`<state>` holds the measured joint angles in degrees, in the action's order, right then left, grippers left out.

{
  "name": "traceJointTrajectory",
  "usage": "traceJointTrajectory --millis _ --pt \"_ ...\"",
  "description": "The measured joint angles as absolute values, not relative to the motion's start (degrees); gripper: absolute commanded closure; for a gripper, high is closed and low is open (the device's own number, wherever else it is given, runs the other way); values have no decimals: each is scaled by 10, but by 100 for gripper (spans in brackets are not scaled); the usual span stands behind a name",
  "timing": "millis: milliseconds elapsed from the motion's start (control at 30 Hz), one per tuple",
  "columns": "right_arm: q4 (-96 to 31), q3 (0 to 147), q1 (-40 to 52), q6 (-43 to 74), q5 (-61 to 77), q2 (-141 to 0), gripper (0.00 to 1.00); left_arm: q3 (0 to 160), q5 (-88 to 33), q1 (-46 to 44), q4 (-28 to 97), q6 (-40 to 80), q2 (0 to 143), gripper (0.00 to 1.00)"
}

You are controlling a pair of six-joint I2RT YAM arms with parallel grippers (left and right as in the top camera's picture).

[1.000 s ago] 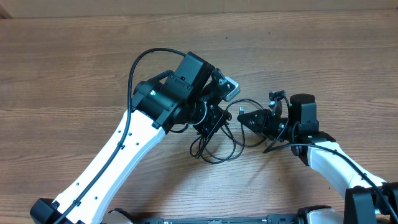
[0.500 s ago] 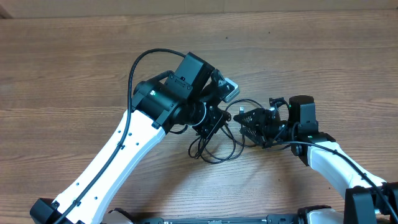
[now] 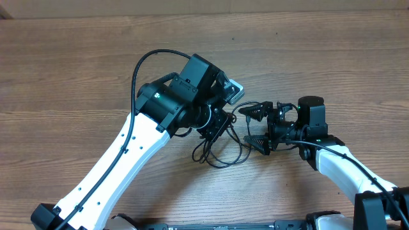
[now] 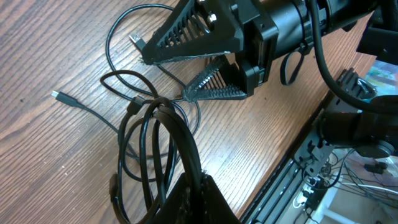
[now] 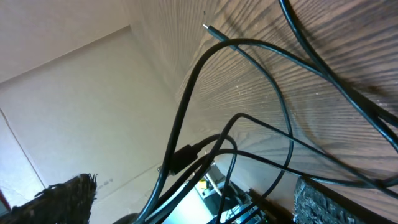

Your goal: Untangle cables

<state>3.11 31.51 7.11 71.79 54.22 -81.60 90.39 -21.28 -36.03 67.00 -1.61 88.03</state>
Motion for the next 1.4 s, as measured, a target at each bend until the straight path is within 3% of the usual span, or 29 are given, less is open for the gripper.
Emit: traceJointTrajectory --millis 300,400,500,767,933,1233,1400 --pt "179 315 71 720 613 -816 5 904 -177 -360 657 -15 880 96" --pt "197 315 71 723 633 -816 24 904 -168 -360 645 -7 880 96" --pt "198 315 71 729 643 -816 33 904 -156 -360 630 10 880 96" --pt "199 315 71 781 658 -816 32 903 -144 -360 603 27 880 96" --pt "228 315 71 817 672 -816 39 903 -143 -360 603 29 880 96" --pt "287 315 79 834 668 -816 39 862 -143 -360 554 26 880 96" --pt "287 315 88 837 655 -816 45 858 -143 -360 545 26 880 95"
